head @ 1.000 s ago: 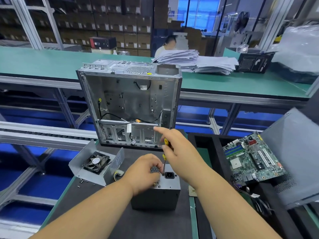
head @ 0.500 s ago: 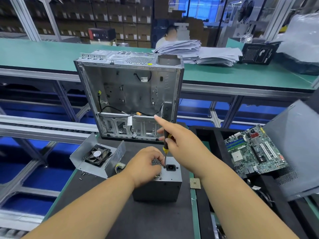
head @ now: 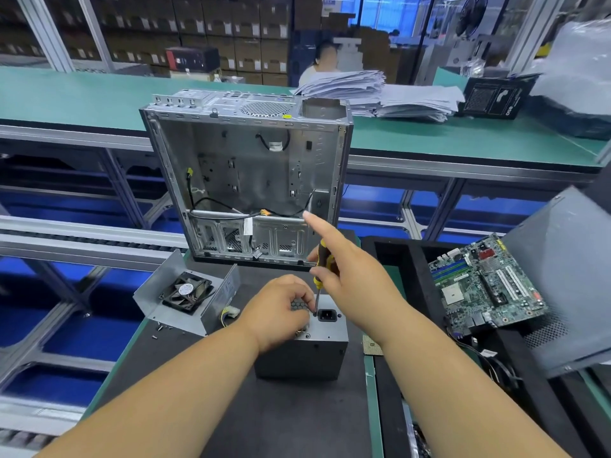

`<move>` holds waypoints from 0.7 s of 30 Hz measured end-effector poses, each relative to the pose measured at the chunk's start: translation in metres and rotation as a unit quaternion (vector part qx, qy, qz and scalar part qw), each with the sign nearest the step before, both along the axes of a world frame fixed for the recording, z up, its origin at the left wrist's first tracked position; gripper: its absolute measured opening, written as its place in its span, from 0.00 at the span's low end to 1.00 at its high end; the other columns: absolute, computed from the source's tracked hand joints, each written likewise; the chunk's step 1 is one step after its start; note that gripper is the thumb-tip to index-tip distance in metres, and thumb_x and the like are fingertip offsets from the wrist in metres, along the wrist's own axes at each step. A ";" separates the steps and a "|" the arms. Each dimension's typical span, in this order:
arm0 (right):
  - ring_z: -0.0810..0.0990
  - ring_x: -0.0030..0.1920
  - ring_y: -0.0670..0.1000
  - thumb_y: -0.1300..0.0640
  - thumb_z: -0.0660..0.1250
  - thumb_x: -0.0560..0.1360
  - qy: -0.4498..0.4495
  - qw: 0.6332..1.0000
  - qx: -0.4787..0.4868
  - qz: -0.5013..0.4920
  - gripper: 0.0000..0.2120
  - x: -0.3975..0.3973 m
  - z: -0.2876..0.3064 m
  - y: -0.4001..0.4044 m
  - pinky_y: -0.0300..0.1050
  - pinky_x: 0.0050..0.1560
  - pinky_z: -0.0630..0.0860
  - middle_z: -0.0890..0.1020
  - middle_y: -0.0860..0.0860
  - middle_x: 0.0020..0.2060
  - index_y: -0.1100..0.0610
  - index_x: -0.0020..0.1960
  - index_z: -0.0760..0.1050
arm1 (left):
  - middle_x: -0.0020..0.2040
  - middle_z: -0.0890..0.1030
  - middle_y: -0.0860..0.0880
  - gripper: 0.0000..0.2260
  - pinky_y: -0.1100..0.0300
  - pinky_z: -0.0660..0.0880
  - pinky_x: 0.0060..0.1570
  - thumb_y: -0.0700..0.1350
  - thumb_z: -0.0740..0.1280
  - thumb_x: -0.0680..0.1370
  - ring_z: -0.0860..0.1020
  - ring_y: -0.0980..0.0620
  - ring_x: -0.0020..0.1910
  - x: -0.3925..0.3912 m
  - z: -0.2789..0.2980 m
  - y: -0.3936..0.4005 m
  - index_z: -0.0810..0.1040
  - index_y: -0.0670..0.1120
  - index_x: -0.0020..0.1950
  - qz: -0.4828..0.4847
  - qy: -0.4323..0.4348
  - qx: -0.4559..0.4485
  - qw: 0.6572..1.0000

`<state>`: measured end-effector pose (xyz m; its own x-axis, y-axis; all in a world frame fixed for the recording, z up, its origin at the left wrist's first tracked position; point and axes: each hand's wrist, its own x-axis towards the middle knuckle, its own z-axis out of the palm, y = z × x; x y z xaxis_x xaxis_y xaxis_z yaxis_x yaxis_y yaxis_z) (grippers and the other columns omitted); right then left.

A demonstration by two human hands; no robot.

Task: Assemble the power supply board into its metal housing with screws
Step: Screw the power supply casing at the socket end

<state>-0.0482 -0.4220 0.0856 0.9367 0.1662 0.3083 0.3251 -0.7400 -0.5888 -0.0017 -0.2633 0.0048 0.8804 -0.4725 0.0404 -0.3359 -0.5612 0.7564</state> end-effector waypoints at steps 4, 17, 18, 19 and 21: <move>0.77 0.44 0.44 0.55 0.67 0.78 -0.003 1.000 -0.004 -0.027 0.22 0.003 0.001 -0.003 0.48 0.47 0.78 0.78 0.42 0.44 0.35 0.65 0.65 | 0.51 0.76 0.59 0.12 0.52 0.71 0.62 0.39 0.66 0.68 0.73 0.56 0.58 -0.001 0.001 0.001 0.77 0.58 0.37 -0.005 -0.003 0.007 1.000; 0.75 0.46 0.43 0.54 0.67 0.79 -0.029 0.998 -0.008 -0.053 0.24 -0.001 0.001 -0.003 0.42 0.50 0.75 0.78 0.40 0.46 0.37 0.70 0.67 | 0.51 0.77 0.60 0.13 0.53 0.71 0.62 0.37 0.67 0.69 0.73 0.57 0.59 -0.003 0.001 0.001 0.79 0.57 0.38 0.002 0.003 -0.003 1.000; 0.74 0.46 0.43 0.53 0.67 0.79 -0.036 0.998 -0.019 -0.050 0.23 -0.002 0.000 -0.002 0.43 0.50 0.76 0.77 0.40 0.46 0.37 0.70 0.67 | 0.51 0.77 0.60 0.13 0.53 0.71 0.61 0.37 0.67 0.69 0.73 0.57 0.59 -0.003 0.001 0.001 0.79 0.57 0.38 0.002 0.002 -0.002 1.000; 0.74 0.46 0.43 0.53 0.66 0.79 -0.037 0.998 -0.026 -0.042 0.23 -0.003 -0.001 0.000 0.44 0.49 0.76 0.76 0.39 0.47 0.37 0.71 0.66 | 0.51 0.77 0.60 0.13 0.52 0.71 0.61 0.37 0.67 0.69 0.72 0.58 0.58 -0.003 0.001 0.001 0.78 0.57 0.38 0.001 0.001 0.000 1.000; 0.75 0.48 0.44 0.56 0.62 0.80 -0.015 1.000 -0.017 -0.017 0.26 -0.003 -0.001 0.002 0.45 0.50 0.76 0.75 0.39 0.51 0.36 0.73 0.61 | 0.51 0.76 0.60 0.12 0.52 0.72 0.60 0.38 0.67 0.69 0.73 0.58 0.58 -0.002 0.001 0.002 0.78 0.56 0.39 -0.001 0.001 0.004 1.000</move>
<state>-0.0510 -0.4197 0.0851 0.9322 0.1453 0.3316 0.3168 -0.7707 -0.5529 -0.0039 -0.2616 0.0063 0.8793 -0.4751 0.0342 -0.3353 -0.5664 0.7529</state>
